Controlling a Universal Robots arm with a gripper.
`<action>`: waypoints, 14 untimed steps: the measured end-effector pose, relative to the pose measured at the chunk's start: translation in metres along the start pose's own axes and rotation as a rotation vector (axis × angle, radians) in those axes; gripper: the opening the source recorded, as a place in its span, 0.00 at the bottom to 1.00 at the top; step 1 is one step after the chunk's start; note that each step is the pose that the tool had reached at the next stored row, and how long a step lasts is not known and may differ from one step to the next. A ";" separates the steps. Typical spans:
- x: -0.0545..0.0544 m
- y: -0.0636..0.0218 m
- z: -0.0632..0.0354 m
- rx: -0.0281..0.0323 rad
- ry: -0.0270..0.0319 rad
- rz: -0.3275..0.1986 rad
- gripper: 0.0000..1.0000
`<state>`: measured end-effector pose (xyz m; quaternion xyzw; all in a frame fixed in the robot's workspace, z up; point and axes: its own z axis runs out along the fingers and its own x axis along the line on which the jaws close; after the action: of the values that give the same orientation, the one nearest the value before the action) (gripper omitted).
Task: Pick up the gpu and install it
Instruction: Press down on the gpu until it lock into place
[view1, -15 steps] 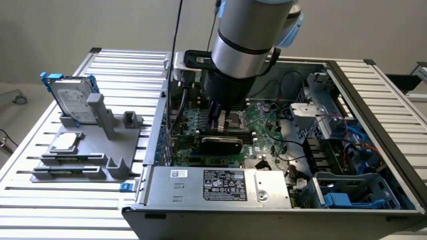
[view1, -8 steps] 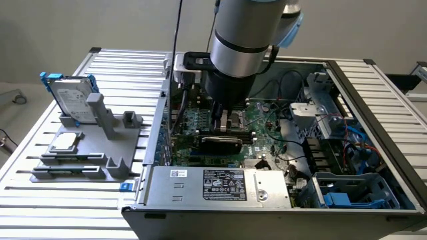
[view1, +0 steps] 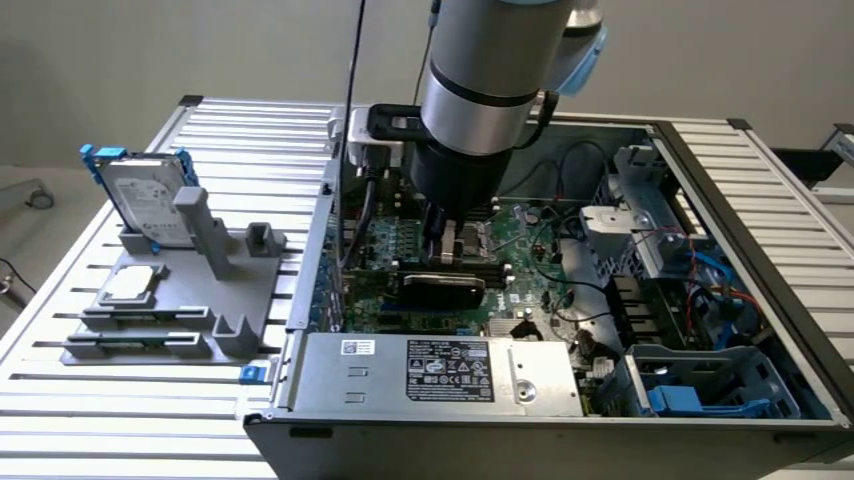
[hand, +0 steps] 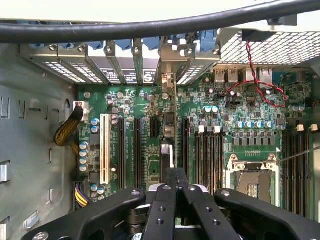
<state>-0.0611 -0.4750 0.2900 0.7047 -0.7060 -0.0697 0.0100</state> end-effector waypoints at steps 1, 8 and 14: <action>0.000 0.0000 0.0000 0.0000 0.0000 0.000 0.11; -0.002 0.0023 0.0036 0.0002 -0.0001 0.000 0.11; -0.012 0.0160 0.0147 0.0155 0.0051 -0.002 0.11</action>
<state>-0.0786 -0.4615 0.2783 0.7058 -0.7056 -0.0625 0.0062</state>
